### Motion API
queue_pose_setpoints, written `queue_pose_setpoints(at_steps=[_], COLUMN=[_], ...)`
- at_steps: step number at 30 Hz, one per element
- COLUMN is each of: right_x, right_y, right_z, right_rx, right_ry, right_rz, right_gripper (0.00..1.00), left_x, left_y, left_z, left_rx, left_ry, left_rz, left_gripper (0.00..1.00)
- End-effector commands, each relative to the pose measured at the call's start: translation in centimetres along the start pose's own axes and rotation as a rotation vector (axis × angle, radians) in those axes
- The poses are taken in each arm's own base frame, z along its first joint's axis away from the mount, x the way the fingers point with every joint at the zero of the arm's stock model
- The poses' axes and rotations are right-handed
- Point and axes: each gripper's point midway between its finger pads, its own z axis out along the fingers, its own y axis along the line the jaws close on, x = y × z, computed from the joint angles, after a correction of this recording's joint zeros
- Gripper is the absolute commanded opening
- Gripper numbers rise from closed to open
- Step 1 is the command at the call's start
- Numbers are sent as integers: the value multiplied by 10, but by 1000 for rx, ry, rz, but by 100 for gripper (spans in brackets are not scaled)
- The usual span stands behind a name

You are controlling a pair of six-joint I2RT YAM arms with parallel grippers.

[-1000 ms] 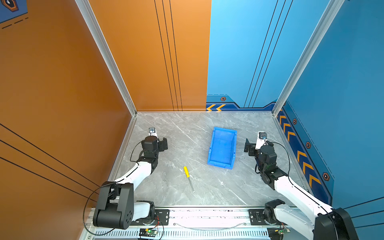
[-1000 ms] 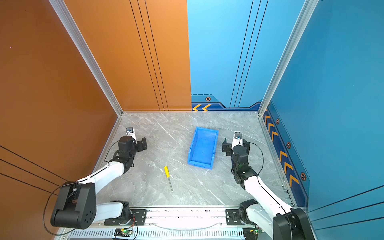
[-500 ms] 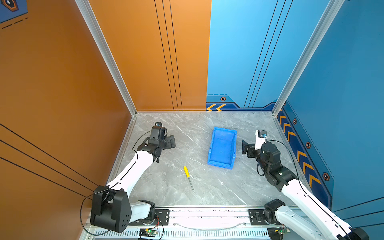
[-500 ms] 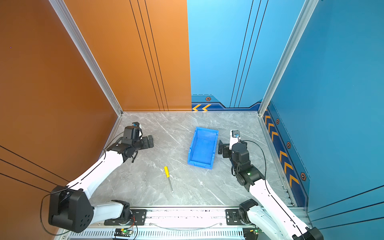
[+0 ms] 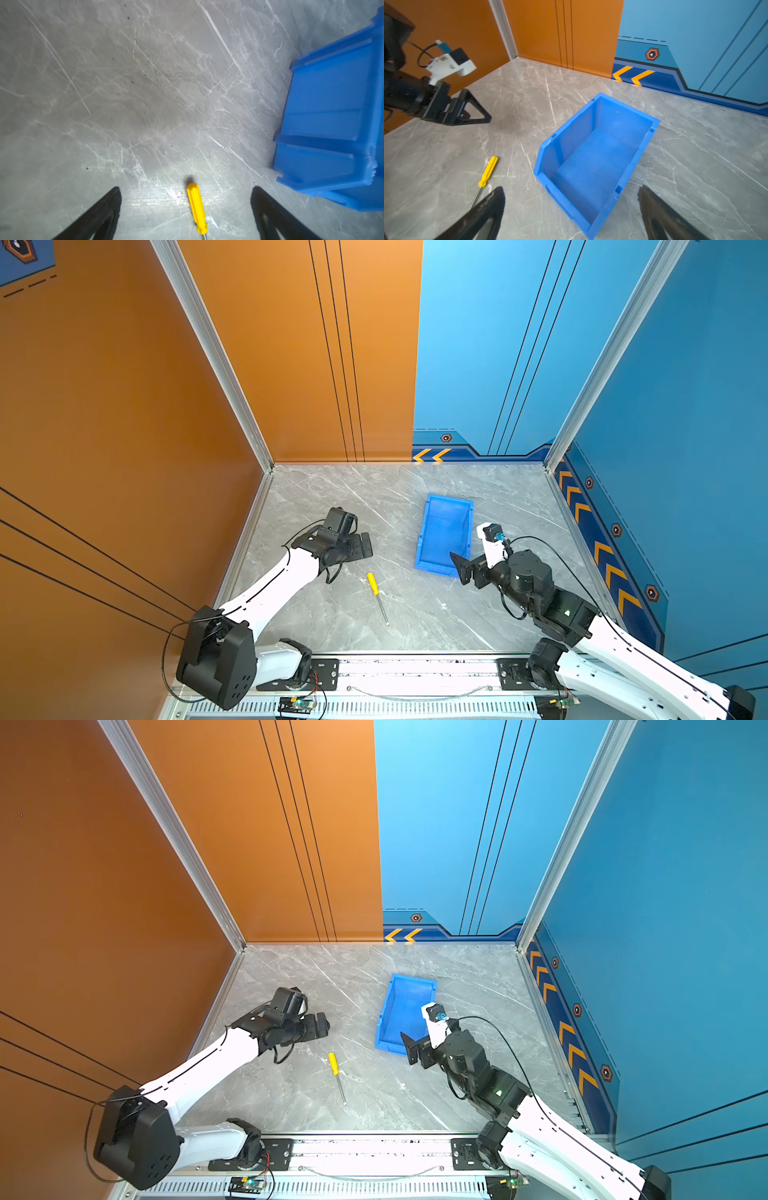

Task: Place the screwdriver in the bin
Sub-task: 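Move the left gripper over the yellow screwdriver handle while the right arm swings inward, then lower the left gripper and close it on the yellow handle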

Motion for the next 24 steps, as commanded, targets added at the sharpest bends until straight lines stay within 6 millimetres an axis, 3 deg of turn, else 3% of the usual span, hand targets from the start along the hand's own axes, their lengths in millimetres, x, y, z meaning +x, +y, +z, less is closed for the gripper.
queue_pose_setpoints(at_steps=[1,7,15,24], right_x=[13,20,46,63], right_y=[27,65,107,126], right_z=[-6,-23,-38,-36], right_rx=[-124,-323,-598,-679], right_ry=[30,7,53,99], right_rz=[-84,-219,-299,-298], right_gripper=[100,100,100,100], left_x=[28,48,70,90], left_y=[7,-1,-6,-2], left_z=[9,21,34,45], left_rx=[-68,-108,-123,-162], left_ry=[67,106,150,184], left_rz=[-25,8,-4,-23], left_gripper=[98,98,100,95])
